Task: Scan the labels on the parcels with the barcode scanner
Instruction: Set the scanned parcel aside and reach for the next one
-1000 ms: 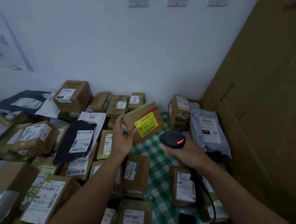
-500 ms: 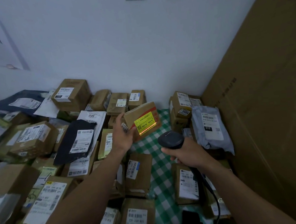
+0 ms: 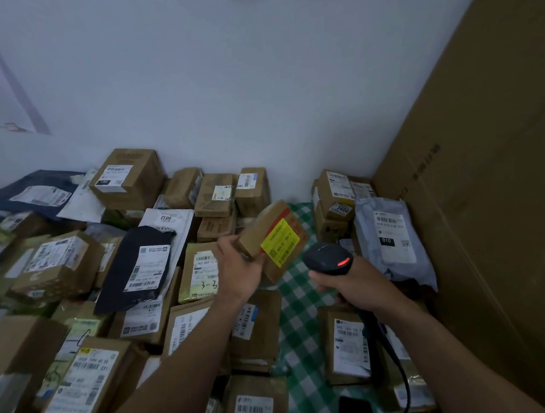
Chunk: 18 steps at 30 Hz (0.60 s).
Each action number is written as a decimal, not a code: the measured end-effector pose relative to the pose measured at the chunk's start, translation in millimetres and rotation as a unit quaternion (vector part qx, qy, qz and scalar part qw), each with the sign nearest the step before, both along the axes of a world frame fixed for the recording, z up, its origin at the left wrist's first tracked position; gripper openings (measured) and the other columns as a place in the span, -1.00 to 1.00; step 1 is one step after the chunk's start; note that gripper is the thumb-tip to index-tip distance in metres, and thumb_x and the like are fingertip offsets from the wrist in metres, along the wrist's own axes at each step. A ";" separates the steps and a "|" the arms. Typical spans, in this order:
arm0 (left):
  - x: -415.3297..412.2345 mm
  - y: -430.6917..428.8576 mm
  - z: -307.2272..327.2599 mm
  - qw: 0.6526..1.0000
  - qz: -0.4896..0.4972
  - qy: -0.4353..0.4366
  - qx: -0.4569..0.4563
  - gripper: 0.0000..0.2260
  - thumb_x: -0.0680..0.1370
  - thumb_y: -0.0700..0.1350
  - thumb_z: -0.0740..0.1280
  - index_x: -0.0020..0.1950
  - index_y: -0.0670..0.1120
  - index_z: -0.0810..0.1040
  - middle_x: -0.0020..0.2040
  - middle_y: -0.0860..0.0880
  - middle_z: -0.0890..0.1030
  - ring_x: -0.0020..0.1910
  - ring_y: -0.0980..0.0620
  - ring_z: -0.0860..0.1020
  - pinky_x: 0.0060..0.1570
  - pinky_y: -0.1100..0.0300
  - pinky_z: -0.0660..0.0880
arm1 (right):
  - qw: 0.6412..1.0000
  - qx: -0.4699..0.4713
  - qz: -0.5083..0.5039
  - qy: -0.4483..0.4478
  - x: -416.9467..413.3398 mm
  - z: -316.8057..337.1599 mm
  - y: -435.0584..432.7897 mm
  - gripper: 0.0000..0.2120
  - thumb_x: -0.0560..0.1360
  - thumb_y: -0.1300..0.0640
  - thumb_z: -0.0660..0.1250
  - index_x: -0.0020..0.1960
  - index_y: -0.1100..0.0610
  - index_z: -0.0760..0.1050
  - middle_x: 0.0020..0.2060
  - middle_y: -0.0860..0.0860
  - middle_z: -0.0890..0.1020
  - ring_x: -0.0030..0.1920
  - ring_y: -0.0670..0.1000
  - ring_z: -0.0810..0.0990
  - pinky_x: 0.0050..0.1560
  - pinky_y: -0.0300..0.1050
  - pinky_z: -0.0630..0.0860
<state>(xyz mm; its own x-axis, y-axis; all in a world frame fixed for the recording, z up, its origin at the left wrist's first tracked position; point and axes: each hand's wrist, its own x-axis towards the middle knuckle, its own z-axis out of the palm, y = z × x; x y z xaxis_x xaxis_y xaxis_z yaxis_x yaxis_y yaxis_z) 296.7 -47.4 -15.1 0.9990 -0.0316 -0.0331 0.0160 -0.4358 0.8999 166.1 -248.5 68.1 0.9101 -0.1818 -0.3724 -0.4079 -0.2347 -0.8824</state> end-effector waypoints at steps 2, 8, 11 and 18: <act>-7.5 -11.1 -13.3 1.000 0.004 0.015 0.023 -0.43 0.46 0.00 0.56 0.26 0.00 0.25 0.20 0.00 0.31 0.14 0.01 0.46 0.09 0.04 0.59 | 1.000 -0.004 -0.005 0.006 4.4 -6.7 -8.1 -0.78 0.50 -0.05 0.53 0.11 -0.14 0.60 -0.16 -0.07 0.76 -0.11 -0.04 0.69 -0.09 -0.11 0.58; 16.4 -42.3 -38.1 0.994 -0.008 0.085 0.065 -0.44 0.57 -0.06 0.45 0.47 0.02 0.24 0.41 -0.21 0.19 0.18 -0.24 0.51 0.26 -0.15 0.53 | 0.998 0.017 -0.019 0.050 25.7 -25.9 -25.9 -0.76 0.49 -0.04 0.54 0.11 -0.11 0.58 -0.16 -0.02 0.77 -0.16 0.04 0.70 -0.09 -0.04 0.61; 35.0 -52.2 -49.0 0.983 -0.019 0.156 0.094 -0.51 0.63 -0.04 0.37 0.51 0.06 0.26 0.48 -0.24 0.10 0.23 -0.31 0.50 0.32 -0.13 0.50 | 0.997 0.026 -0.025 0.065 38.0 -38.5 -34.1 -0.79 0.49 -0.04 0.54 0.08 -0.11 0.59 -0.14 0.02 0.77 0.01 0.17 0.73 0.03 0.07 0.66; 59.4 -58.2 -89.7 0.932 -0.054 0.257 0.250 -0.20 0.57 0.04 0.42 0.61 -0.08 -0.04 0.51 -0.34 0.15 0.37 -0.39 0.39 0.32 -0.13 0.38 | 0.994 0.050 -0.031 0.088 62.6 -53.7 -44.3 -0.78 0.49 -0.04 0.55 0.08 -0.03 0.62 -0.11 0.03 0.77 0.03 0.14 0.73 0.03 0.07 0.66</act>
<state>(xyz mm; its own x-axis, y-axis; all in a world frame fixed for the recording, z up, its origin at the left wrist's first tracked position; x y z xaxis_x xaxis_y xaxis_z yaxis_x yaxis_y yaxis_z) 356.2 -105.6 -104.8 0.8392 0.0176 -0.5436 0.3210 -0.8228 0.4689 228.7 -292.8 14.5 0.8175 -0.1906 -0.5435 -0.5688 -0.1194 -0.8138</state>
